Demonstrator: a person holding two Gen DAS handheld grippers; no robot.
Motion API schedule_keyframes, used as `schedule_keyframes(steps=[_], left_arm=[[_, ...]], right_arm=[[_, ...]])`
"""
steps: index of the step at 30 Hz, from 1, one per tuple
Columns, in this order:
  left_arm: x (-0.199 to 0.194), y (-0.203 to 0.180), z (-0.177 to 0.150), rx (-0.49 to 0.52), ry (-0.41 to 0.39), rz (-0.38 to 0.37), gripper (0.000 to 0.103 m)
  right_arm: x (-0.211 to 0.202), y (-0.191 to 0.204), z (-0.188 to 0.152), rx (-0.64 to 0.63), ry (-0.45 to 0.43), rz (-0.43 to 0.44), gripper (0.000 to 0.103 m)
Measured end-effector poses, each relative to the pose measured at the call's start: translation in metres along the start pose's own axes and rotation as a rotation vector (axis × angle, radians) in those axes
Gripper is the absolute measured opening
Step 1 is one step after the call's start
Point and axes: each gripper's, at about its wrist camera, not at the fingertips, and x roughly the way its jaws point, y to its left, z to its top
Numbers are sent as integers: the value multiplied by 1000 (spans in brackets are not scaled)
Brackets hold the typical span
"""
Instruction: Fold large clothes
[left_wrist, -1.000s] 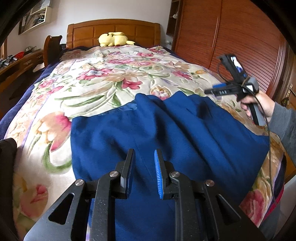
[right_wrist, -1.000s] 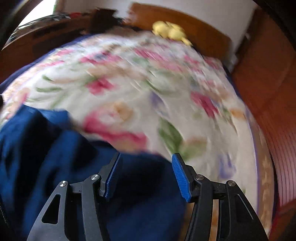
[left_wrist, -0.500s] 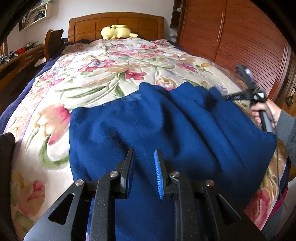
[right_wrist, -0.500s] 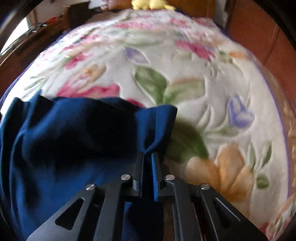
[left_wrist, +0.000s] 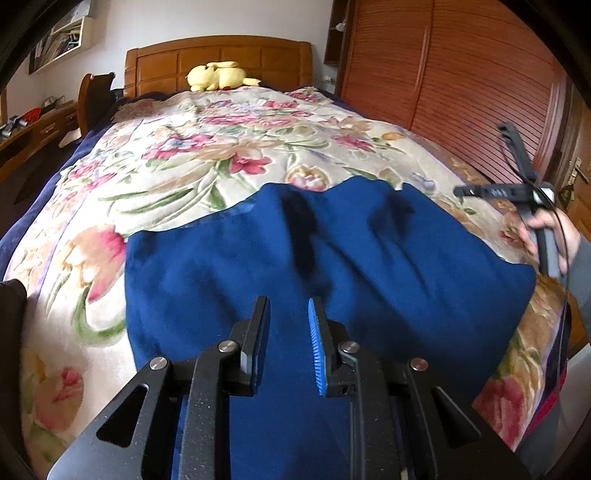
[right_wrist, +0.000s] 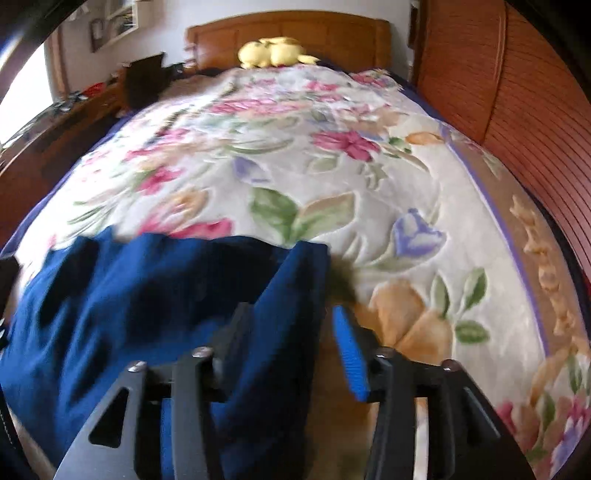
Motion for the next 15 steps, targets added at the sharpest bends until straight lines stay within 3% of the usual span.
schedule_keyframes(steps=[10, 15], left_arm=[[-11, -48, -20, 61, 0, -81, 22], [-16, -72, -29, 97, 5, -100, 27]], right_arm=[[-83, 17, -94, -99, 31, 53, 50], [-98, 0, -118, -41, 36, 59, 50]])
